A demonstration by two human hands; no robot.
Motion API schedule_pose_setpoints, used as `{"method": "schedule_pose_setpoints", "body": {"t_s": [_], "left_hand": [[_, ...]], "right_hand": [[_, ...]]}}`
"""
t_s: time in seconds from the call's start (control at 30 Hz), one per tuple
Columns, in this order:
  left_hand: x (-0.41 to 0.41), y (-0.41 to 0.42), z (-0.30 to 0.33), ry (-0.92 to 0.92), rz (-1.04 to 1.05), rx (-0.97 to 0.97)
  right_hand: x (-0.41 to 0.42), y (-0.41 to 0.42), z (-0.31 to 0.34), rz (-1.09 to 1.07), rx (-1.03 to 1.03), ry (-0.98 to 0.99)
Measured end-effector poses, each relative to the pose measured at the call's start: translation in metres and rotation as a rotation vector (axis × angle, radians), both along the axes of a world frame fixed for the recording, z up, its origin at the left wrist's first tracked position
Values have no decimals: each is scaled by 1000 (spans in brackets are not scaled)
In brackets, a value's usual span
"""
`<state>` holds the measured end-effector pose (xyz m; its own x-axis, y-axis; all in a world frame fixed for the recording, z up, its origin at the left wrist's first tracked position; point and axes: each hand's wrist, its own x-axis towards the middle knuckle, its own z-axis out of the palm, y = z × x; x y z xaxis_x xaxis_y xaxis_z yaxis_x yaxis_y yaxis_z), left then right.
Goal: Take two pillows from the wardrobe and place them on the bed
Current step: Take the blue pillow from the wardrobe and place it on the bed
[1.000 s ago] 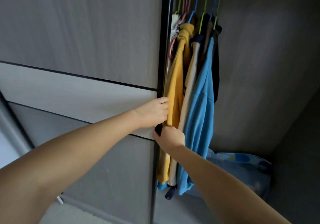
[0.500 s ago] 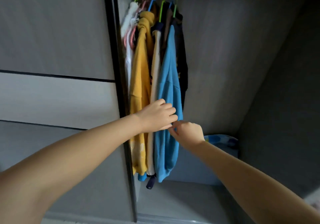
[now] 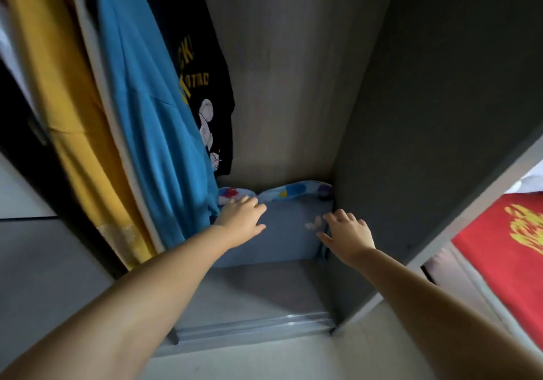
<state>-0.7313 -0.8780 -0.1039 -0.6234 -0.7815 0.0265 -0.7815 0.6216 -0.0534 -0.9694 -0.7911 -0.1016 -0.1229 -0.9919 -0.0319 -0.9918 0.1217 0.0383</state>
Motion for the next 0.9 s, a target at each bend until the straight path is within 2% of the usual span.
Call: {"method": "schedule_pose_setpoints", "body": {"t_s": [0.2, 0.5, 0.73, 0.9], "left_hand": [[-9, -44, -50, -17, 59, 112], [-34, -170, -141, -109, 189, 300], [-60, -241, -256, -154, 254, 337], [-57, -276, -346, -160, 371, 256]], "right_hand": [[-7, -60, -45, 43, 138, -62], [-19, -200, -133, 75, 298, -54], [-36, -291, -251, 167, 365, -47], [-51, -347, -337, 221, 365, -20]]}}
